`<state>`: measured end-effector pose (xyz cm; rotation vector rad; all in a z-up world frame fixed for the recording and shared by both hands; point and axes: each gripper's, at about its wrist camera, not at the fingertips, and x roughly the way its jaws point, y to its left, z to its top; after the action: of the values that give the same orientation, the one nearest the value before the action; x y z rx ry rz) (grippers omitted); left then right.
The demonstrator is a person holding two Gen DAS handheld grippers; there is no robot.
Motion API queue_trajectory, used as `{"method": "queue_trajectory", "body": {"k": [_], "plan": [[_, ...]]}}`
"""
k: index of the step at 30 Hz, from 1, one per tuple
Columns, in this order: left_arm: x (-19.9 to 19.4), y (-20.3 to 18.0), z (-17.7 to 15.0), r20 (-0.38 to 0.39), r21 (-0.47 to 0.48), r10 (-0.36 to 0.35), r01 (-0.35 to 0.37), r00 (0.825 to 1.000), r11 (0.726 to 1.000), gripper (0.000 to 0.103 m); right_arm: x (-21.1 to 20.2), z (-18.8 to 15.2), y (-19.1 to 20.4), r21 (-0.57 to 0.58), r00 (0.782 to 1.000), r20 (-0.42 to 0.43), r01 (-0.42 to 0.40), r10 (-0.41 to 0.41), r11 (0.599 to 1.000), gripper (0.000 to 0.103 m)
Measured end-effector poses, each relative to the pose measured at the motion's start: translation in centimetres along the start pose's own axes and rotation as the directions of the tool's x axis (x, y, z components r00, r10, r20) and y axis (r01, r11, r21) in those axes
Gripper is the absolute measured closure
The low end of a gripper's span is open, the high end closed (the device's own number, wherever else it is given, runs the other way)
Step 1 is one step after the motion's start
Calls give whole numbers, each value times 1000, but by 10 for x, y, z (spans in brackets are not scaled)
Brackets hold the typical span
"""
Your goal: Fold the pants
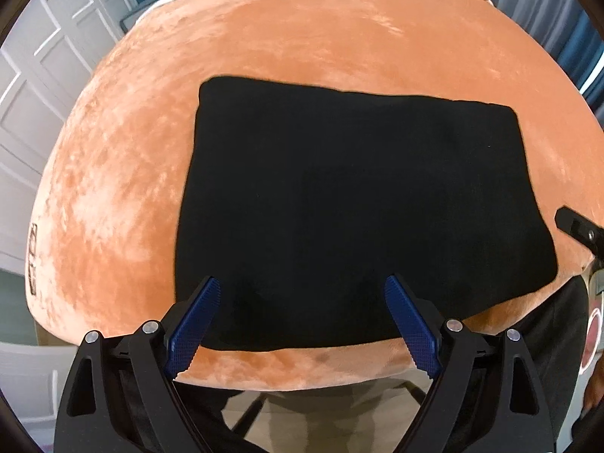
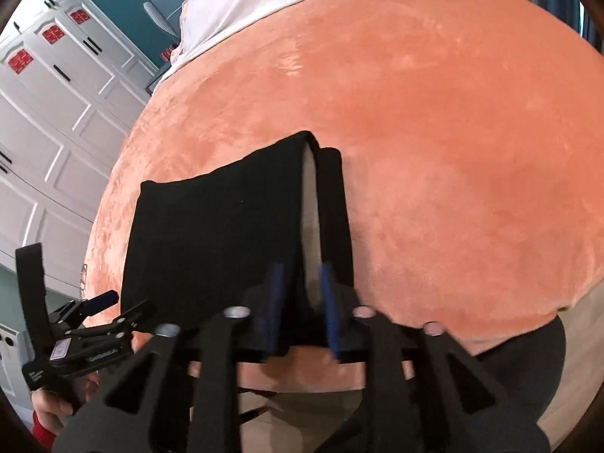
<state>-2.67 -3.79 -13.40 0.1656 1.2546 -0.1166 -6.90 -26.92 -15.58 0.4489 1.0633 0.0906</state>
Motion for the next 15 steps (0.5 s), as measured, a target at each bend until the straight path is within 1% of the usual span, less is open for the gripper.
{"method": "queue_trajectory", "body": {"k": [1, 2, 3, 4, 5, 6, 7, 9, 11, 12, 13, 14, 15], "plan": [[3, -1, 1, -13, -4, -10, 10, 1000, 1000, 16, 4, -1, 1, -3, 1000, -7, -1, 1, 1000, 62], [6, -2, 1, -23, -3, -19, 19, 1000, 1000, 16, 13, -2, 4, -15, 1000, -18, 6, -7, 1000, 62], [7, -2, 2, -17, -2, -17, 17, 1000, 1000, 16, 28, -5, 6, -52, 997, -54, 43, -46, 998, 62], [6, -1, 2, -2, 4, -9, 9, 1000, 1000, 16, 45, -5, 6, -78, 993, -76, 83, -89, 993, 58], [6, 1, 3, 11, 13, 3, -3, 1000, 1000, 16, 54, -5, -2, -41, 993, -85, 76, -79, 996, 51], [5, 7, 3, 23, 24, 33, -33, 999, 999, 16, 51, -1, -7, 11, 994, -88, 62, -61, 998, 51], [3, 15, 3, 34, 16, 48, -49, 998, 999, 16, 46, 2, -8, 47, 994, -94, 55, -50, 997, 51], [-2, 44, 1, 64, -46, 26, -23, 998, 999, 16, 31, 5, -3, 44, 996, -67, 70, -67, 997, 46], [1, 77, 0, 59, -140, 11, -2, 998, 990, 16, 32, 5, 1, -3, 993, -71, 93, -93, 996, 16], [10, 96, 0, 28, -199, -2, 8, 1000, 980, 16, 38, 4, 0, -29, 989, -84, 117, -119, 993, 14], [18, 107, 0, 2, -233, -24, 24, 1000, 972, 16, 44, 4, -3, -38, 984, -108, 135, -138, 990, 14], [31, 116, -1, -21, -261, -90, 81, 996, 962, 16, 54, 3, -7, -25, 983, -135, 124, -126, 992, 14], [38, 119, -1, -29, -266, -126, 114, 992, 957, 16, 62, 0, -14, 41, 988, -146, 59, -53, 997, 13]]}}
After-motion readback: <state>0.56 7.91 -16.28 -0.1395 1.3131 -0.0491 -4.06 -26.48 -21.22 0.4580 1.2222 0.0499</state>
